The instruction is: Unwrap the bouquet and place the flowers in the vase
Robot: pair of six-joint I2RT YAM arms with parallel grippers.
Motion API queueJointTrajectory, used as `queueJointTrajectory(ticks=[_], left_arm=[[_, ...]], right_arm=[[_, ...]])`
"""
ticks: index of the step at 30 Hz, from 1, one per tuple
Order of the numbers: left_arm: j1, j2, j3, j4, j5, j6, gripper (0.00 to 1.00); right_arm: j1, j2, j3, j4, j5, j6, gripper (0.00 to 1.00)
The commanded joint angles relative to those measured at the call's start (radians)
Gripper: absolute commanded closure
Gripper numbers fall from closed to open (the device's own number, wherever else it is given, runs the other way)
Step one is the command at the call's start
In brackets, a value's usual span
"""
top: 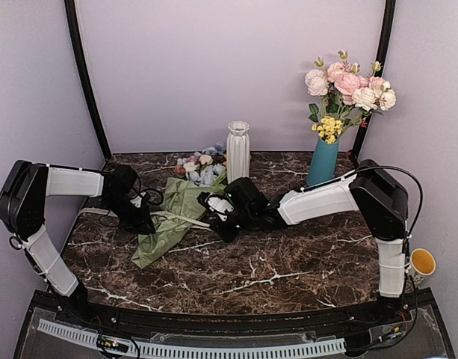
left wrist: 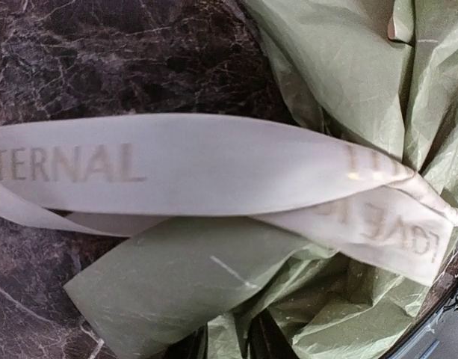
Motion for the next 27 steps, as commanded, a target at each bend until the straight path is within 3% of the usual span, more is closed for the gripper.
queueJointTrajectory(ticks=[1, 6, 14, 21, 27], left_arm=[[0.015, 0.004, -0.01, -0.001, -0.043, -0.001, 0.77], [0.015, -0.004, -0.011, 0.025, -0.003, 0.026, 0.77], [0.015, -0.043, -0.022, 0.035, 0.027, 0.064, 0.77], [0.016, -0.064, -0.037, 0.031, 0.046, 0.075, 0.78], [0.016, -0.086, -0.048, 0.022, 0.061, 0.09, 0.78]], right_arm=[[-0.009, -0.044, -0.124, 0.055, 0.003, 0.08, 1.0], [-0.008, -0.074, -0.126, 0.047, -0.022, 0.068, 0.83], [0.0, -0.022, 0.091, 0.017, -0.079, -0.004, 0.49], [0.013, 0.125, 0.349, -0.066, -0.042, -0.035, 0.36], [0.025, 0.272, 0.574, -0.179, -0.039, -0.085, 0.37]])
